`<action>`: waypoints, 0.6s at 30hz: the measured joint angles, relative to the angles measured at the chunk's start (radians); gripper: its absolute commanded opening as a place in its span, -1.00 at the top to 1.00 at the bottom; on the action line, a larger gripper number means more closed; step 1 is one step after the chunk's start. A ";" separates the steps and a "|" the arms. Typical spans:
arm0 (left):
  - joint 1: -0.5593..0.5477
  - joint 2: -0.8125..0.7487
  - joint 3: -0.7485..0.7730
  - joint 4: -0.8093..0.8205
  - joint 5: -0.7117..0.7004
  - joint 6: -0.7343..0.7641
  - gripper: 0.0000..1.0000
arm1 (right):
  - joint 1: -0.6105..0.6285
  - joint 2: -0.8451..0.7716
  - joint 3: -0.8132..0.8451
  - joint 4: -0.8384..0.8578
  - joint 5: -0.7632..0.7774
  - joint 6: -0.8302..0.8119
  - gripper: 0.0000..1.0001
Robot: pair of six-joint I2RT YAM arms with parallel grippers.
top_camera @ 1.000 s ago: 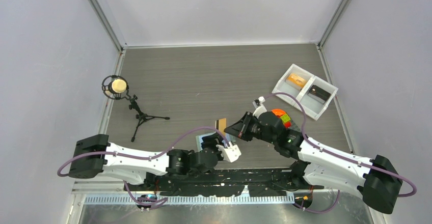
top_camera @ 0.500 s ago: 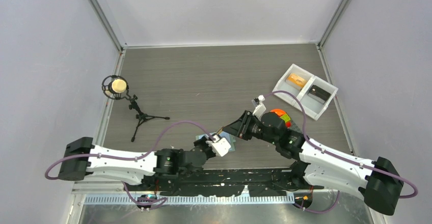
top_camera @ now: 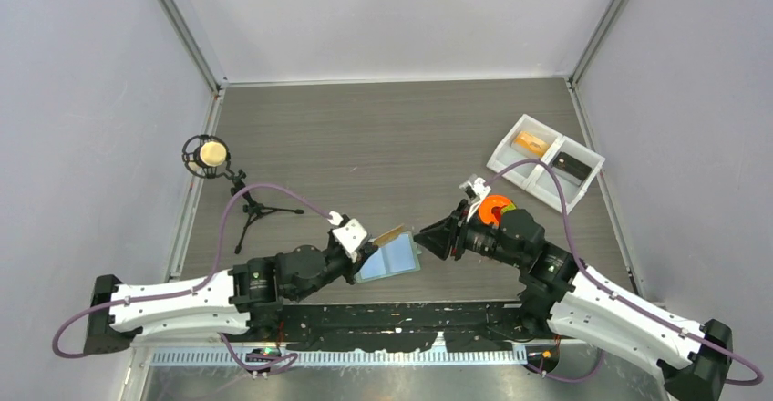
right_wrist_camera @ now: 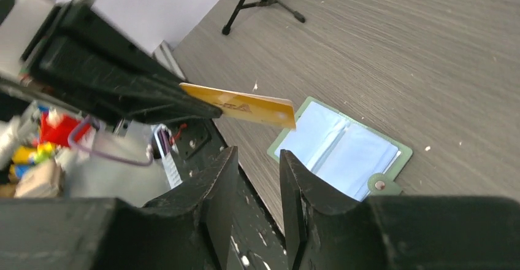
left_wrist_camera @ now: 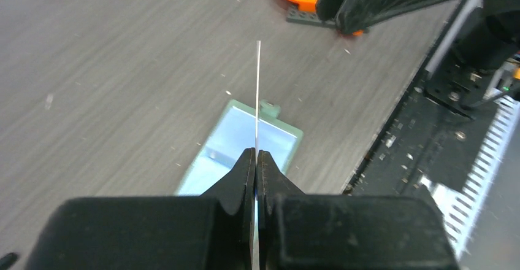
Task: Take the credit cards out of the card holder
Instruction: Place the credit card in the storage box.
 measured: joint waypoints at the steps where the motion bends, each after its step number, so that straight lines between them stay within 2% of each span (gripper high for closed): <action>1: 0.013 -0.010 0.000 -0.016 0.029 -0.019 1.00 | 0.000 -0.002 0.017 -0.023 -0.025 -0.048 0.22; 8: 0.077 -0.019 0.063 -0.238 0.222 -0.124 1.00 | 0.000 0.052 0.186 -0.174 -0.223 -0.339 0.25; 18: 0.110 -0.001 0.119 -0.338 0.428 -0.209 1.00 | 0.012 0.288 0.237 -0.187 -0.441 -0.429 0.23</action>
